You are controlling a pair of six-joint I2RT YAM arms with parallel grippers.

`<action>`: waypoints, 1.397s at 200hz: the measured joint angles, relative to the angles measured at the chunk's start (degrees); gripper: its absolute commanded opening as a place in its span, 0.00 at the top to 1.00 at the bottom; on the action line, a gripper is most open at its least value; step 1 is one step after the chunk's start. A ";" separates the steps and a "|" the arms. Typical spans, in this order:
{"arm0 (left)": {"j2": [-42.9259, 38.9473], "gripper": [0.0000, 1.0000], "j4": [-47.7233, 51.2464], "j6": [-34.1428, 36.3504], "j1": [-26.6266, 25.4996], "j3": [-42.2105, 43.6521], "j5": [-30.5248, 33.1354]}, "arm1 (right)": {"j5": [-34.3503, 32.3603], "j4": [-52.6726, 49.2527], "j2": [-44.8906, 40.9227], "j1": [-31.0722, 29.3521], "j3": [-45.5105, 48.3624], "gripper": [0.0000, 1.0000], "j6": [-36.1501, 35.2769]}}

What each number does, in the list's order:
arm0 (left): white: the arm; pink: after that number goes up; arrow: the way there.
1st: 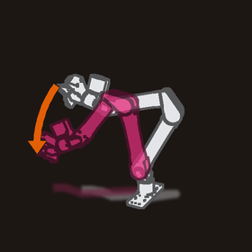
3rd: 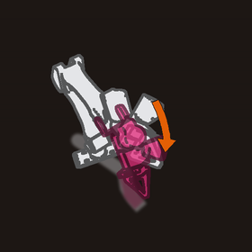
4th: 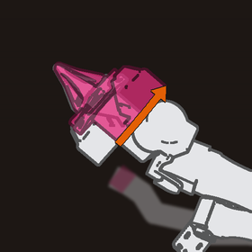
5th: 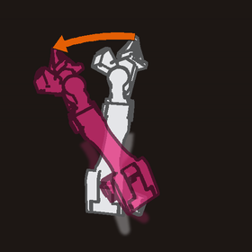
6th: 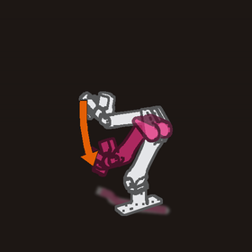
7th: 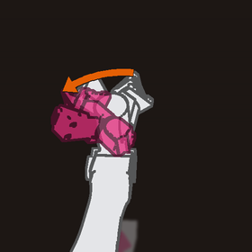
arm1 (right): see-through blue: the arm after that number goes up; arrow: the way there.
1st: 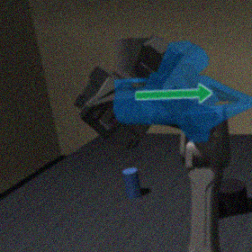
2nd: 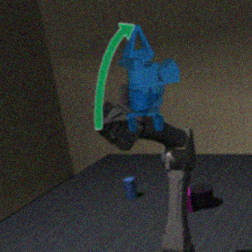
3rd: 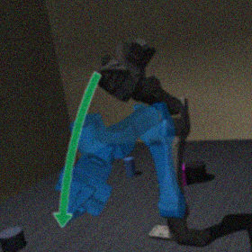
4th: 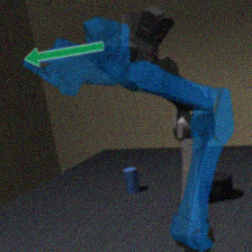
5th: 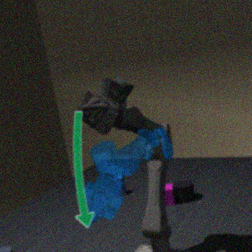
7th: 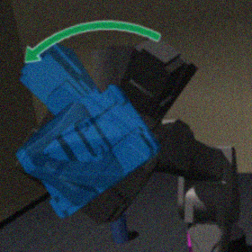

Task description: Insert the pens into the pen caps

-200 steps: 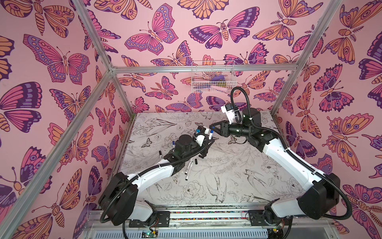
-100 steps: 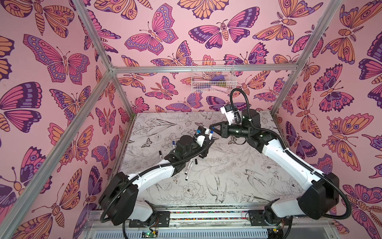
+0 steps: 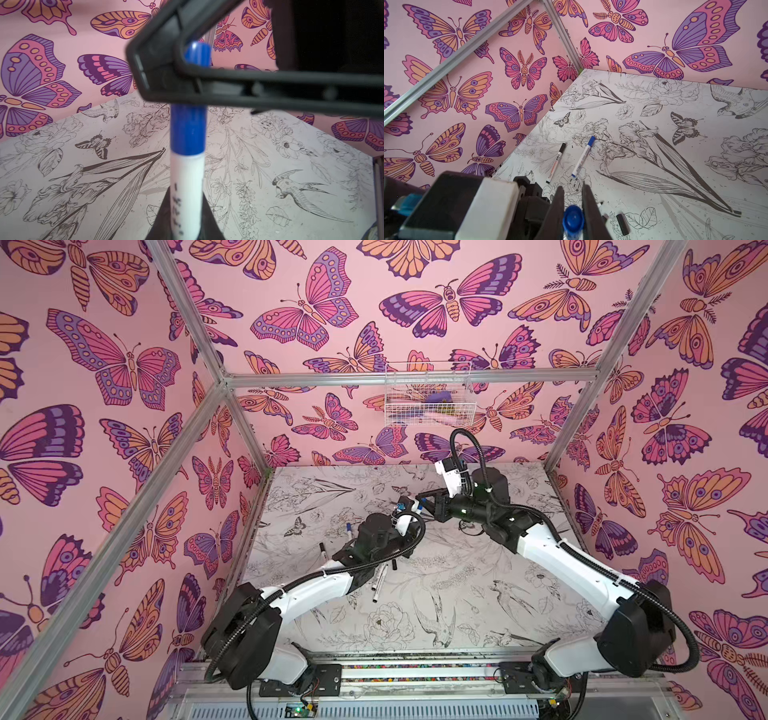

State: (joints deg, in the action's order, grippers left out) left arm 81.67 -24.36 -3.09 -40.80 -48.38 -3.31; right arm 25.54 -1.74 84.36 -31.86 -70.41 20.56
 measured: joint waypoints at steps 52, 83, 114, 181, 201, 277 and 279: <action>-0.02 1.00 -0.02 2.60 -0.04 -0.02 -1.57 | 11.23 0.37 0.98 5.14 0.72 1.00 4.11; 0.00 1.00 0.24 0.42 0.81 -0.33 -3.17 | 9.84 -4.15 3.19 3.76 -3.48 1.00 0.37; 1.38 1.00 0.28 -5.05 2.73 -2.21 -7.26 | 3.19 -5.57 4.52 1.31 -6.34 1.00 -3.08; 4.70 1.00 -0.50 -12.70 4.66 -7.96 -14.64 | 2.25 -3.04 4.31 1.40 -8.20 1.00 -4.50; 4.70 1.00 -1.05 -12.63 4.83 -8.09 -15.43 | 2.67 -2.99 4.07 1.40 -8.22 1.00 -5.84; 4.70 1.00 2.91 -7.10 6.64 -8.92 -17.31 | 0.76 -4.31 4.26 0.31 -7.72 1.00 -10.32; 4.70 1.00 2.91 -7.06 6.73 -8.92 -17.49 | 0.68 -4.24 4.28 0.28 -7.72 1.00 -10.36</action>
State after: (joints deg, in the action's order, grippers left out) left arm 86.37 -21.45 -10.15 -34.06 -57.30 -20.80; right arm 26.22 -5.98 88.64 -31.57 -78.13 10.20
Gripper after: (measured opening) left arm 0.157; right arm 0.162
